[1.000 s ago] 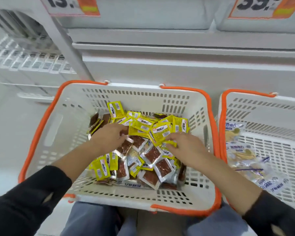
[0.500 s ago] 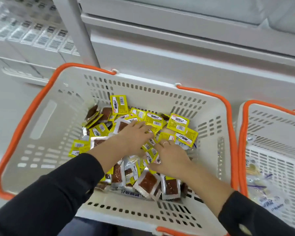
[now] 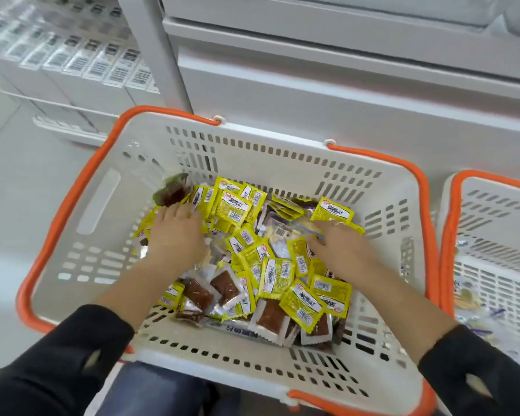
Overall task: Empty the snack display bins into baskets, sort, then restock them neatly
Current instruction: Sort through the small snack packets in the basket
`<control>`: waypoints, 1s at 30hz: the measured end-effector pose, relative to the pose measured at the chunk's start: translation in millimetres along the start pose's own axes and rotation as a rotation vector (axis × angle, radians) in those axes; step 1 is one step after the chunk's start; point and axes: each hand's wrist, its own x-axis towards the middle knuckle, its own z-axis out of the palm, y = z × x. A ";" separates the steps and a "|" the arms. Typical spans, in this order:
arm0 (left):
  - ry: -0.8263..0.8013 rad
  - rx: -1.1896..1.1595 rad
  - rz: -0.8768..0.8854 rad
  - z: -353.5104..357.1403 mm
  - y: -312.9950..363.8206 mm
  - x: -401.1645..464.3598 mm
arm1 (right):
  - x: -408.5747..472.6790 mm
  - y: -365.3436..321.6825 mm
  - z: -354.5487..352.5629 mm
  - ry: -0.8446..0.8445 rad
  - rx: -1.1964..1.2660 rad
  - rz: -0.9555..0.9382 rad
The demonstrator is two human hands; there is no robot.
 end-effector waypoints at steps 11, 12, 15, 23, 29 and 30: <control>-0.056 -0.324 0.632 -10.3 75.9 -8.9 | -33.1 -33.1 16.8 -0.169 0.441 -0.171; -0.033 -0.292 0.656 -7.2 75.6 -9.5 | -32.9 -30.9 12.9 -0.202 0.488 -0.171; 0.016 -0.277 0.529 -6.5 69.0 -8.0 | -16.6 -15.9 4.9 -0.111 0.282 -0.133; 0.220 -0.633 0.118 -12.0 53.4 -9.4 | 12.7 -0.9 3.2 -0.009 -0.649 -0.289; 0.208 -1.297 -0.282 -24.6 45.8 -6.5 | 7.8 -3.0 -30.8 0.288 -0.082 -0.130; 0.200 -1.333 -0.297 -25.5 45.8 -6.5 | 4.9 -2.8 -36.0 0.279 0.073 -0.137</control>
